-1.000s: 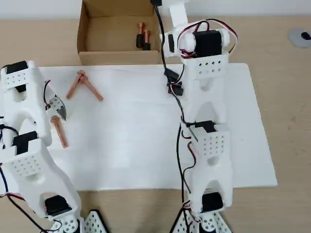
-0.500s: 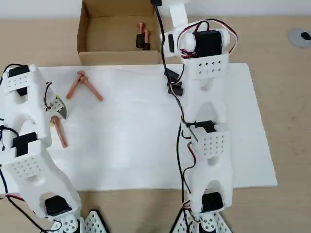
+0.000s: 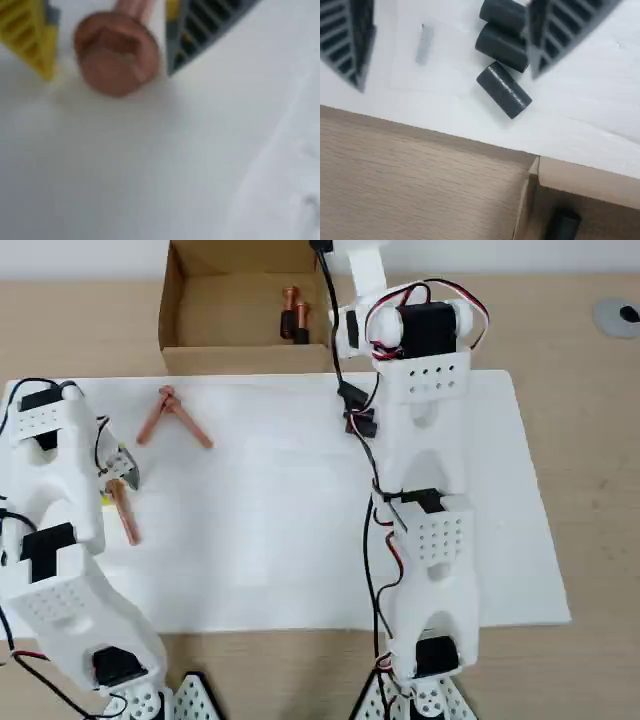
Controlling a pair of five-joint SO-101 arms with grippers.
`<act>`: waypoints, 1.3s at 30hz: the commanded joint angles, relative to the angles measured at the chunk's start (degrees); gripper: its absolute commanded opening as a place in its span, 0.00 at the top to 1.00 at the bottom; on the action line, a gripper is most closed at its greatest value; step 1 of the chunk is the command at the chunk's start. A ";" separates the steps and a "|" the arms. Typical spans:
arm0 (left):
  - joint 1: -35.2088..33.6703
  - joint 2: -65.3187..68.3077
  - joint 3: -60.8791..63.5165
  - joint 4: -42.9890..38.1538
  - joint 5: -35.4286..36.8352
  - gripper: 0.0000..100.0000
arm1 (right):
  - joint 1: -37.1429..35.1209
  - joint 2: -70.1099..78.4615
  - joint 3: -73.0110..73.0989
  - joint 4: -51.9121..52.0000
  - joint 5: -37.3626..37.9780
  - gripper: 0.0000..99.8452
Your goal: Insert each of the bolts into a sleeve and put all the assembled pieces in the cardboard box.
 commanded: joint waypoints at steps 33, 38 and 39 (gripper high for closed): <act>-0.26 -70.55 35.52 -21.27 -2.11 0.99 | 2.42 -25.27 61.05 0.44 29.63 0.75; -0.26 -82.42 48.26 -31.30 -0.88 0.99 | 1.89 -25.10 58.51 -0.97 46.07 0.75; -0.26 -84.53 50.46 -33.05 -0.88 0.99 | 1.89 -25.10 58.51 -2.02 48.35 0.75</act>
